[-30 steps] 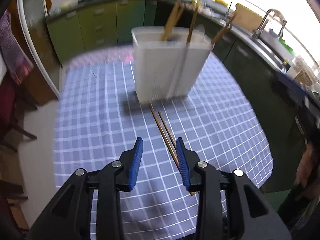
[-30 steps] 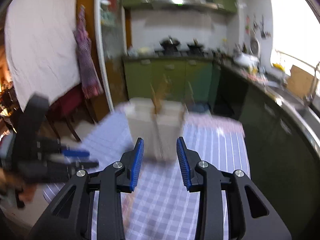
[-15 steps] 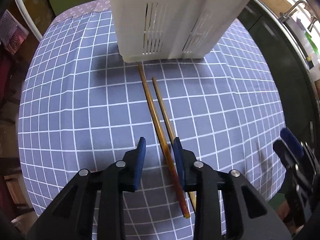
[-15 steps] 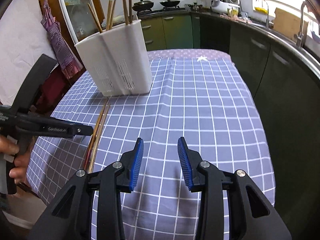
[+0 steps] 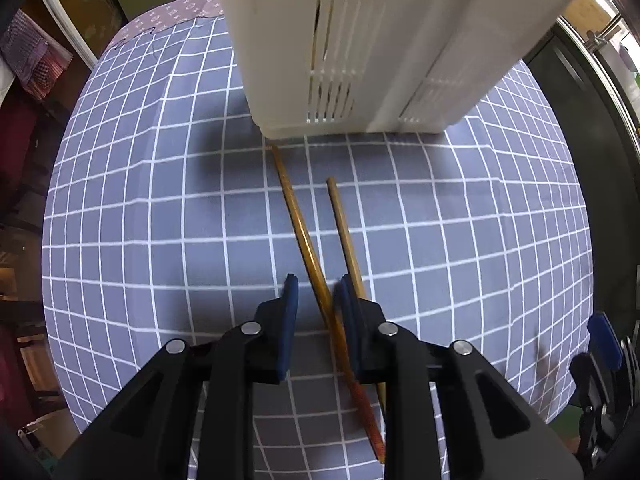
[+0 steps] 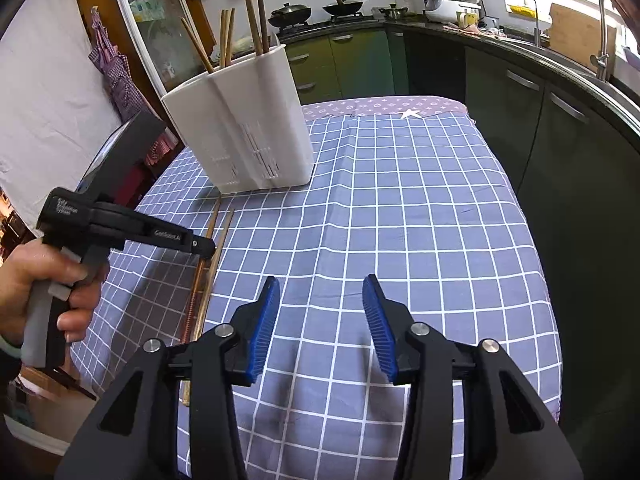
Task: Organize utensils
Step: 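Grasp one of the two remaining chopsticks with the left tool, then lift the chopstick upright with the left tool while the right tool approaches the last chopstick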
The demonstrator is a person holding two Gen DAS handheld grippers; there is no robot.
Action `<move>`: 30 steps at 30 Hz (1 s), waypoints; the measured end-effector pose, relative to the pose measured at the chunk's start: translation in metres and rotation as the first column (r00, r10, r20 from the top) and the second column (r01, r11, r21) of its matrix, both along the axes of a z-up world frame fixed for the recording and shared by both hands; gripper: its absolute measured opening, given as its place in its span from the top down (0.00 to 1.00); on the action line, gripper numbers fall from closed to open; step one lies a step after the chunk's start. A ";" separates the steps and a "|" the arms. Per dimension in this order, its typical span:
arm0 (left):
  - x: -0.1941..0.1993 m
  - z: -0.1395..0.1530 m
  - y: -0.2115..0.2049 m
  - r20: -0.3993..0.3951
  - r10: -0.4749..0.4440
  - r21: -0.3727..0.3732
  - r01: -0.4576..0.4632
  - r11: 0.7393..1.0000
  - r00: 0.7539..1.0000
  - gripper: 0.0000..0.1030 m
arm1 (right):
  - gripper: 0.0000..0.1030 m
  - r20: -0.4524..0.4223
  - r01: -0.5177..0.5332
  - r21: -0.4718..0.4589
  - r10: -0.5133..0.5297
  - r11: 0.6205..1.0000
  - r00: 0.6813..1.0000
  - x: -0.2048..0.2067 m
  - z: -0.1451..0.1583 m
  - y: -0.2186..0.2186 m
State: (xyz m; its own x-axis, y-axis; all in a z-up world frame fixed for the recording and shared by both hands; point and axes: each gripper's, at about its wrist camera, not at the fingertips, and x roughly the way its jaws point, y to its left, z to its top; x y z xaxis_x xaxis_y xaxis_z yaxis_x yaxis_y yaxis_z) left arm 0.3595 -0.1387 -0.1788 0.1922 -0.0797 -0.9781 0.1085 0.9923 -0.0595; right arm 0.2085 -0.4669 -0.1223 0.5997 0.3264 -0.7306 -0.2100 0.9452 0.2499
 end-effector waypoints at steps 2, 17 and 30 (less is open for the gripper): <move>0.005 0.000 0.000 -0.001 0.007 0.005 -0.007 1.000 1.000 0.82 | 0.58 0.000 0.001 0.004 -0.001 1.000 1.000 -0.001 0.001 -0.001; 0.004 0.029 0.033 0.048 -0.006 -0.044 0.008 0.999 0.999 0.94 | 0.57 -0.010 -0.009 0.029 0.009 1.000 1.000 -0.005 0.004 -0.004; -0.087 0.111 0.058 0.294 -0.072 -0.068 0.096 0.993 0.953 0.94 | 0.56 -0.023 -0.040 0.005 0.040 0.999 0.999 -0.007 0.002 0.012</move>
State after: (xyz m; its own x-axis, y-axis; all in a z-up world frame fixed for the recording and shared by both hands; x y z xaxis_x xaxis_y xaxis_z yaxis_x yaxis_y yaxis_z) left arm 0.2727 -0.0802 -0.0680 0.4562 -0.1843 -0.8706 0.2162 0.9720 -0.0924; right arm 0.2014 -0.4549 -0.1205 0.5694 0.3528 -0.7425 -0.2416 0.9352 0.2590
